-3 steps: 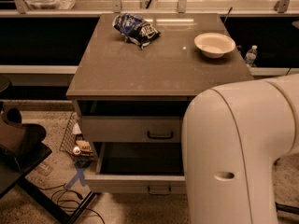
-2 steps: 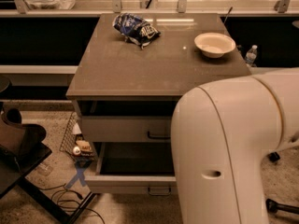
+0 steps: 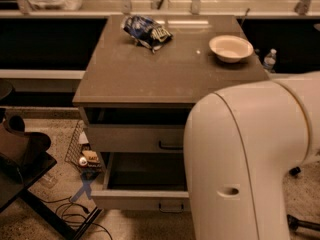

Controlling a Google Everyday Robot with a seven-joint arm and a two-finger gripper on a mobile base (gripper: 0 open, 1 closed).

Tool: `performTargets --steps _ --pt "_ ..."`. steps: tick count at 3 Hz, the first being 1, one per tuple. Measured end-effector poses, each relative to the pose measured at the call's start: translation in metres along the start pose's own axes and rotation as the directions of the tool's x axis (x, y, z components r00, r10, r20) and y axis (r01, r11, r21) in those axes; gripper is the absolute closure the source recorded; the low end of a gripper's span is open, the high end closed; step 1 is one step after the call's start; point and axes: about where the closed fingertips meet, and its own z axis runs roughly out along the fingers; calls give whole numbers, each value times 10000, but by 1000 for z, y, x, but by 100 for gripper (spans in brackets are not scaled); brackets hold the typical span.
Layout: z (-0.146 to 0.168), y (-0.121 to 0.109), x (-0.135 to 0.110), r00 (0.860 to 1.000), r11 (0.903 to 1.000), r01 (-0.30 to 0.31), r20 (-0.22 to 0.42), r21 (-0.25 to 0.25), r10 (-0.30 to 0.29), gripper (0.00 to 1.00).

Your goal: Open middle drawer

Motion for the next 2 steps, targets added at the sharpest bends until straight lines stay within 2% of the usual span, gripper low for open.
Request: performTargets --steps 1,2 --pt "-26 33 15 9992 9991 -270 -317 -314 260 100" --pt "-26 35 15 9993 9991 -208 -309 -363 197 100"
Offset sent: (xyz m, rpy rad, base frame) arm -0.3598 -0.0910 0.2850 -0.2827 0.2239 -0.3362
